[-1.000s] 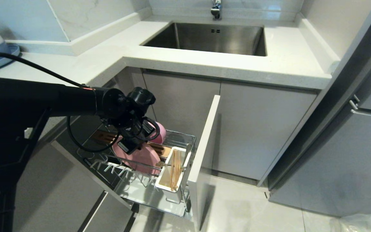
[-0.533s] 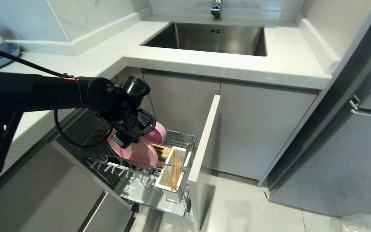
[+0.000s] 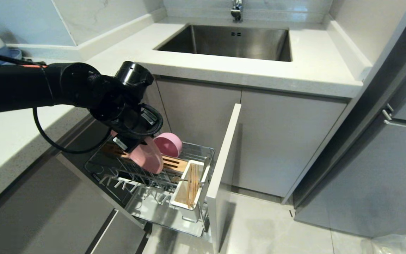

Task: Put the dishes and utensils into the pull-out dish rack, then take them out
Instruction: Take the plate out of the cupboard

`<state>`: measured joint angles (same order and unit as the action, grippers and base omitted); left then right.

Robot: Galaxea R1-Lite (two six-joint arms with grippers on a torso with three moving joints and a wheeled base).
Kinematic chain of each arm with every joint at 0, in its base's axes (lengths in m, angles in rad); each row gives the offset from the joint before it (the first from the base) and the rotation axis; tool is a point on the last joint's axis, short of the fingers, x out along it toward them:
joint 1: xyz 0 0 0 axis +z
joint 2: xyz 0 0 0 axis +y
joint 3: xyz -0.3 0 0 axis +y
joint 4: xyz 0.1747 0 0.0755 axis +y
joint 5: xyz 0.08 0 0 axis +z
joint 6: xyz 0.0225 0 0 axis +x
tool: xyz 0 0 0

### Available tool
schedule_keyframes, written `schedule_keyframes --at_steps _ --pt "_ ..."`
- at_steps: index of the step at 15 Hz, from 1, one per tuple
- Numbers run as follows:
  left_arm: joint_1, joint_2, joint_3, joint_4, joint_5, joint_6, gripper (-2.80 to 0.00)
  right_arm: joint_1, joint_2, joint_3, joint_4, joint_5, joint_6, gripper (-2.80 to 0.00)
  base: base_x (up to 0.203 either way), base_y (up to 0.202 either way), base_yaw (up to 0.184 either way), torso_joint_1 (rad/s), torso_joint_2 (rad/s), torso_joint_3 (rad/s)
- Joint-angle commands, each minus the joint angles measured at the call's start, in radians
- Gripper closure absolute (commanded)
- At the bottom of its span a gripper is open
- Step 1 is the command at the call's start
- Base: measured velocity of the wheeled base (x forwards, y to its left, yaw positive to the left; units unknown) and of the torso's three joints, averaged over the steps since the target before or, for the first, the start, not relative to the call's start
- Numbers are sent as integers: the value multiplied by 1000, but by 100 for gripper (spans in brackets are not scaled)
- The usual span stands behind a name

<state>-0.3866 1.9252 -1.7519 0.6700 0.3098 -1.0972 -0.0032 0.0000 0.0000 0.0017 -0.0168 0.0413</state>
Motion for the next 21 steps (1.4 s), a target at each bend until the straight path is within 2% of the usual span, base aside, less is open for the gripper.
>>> schedule_keyframes --at_steps 1,4,8,11,13,16,18,19,21 --pt "-12 -58 2 0 1 -8 0 0 0 2 0 0 0 0 0 0 0 0 0 0" --pt "-45 -126 5 2 -3 -10 0 0 0 2 0 0 0 0 0 0 0 0 0 0" --pt "-155 -251 3 64 -17 -17 0 0 0 2 0 0 0 0 0 0 0 0 0 0" --pt "-236 -368 8 85 -81 -16 0 0 0 2 0 0 0 0 0 0 0 0 0 0" --pt "-277 -460 11 87 -93 -6 0 0 0 2 0 0 0 0 0 0 0 0 0 0" --pt "-300 -613 -3 84 -97 86 0 0 0 2 0 0 0 0 0 0 0 0 0 0" --pt "-295 -713 -16 80 -98 195 0 0 0 2 0 0 0 0 0 0 0 0 0 0" --pt "-279 -756 -21 77 -99 254 0 0 0 2 0 0 0 0 0 0 0 0 0 0" --pt "-170 -808 -36 75 -104 366 0 0 0 2 0 0 0 0 0 0 0 0 0 0"
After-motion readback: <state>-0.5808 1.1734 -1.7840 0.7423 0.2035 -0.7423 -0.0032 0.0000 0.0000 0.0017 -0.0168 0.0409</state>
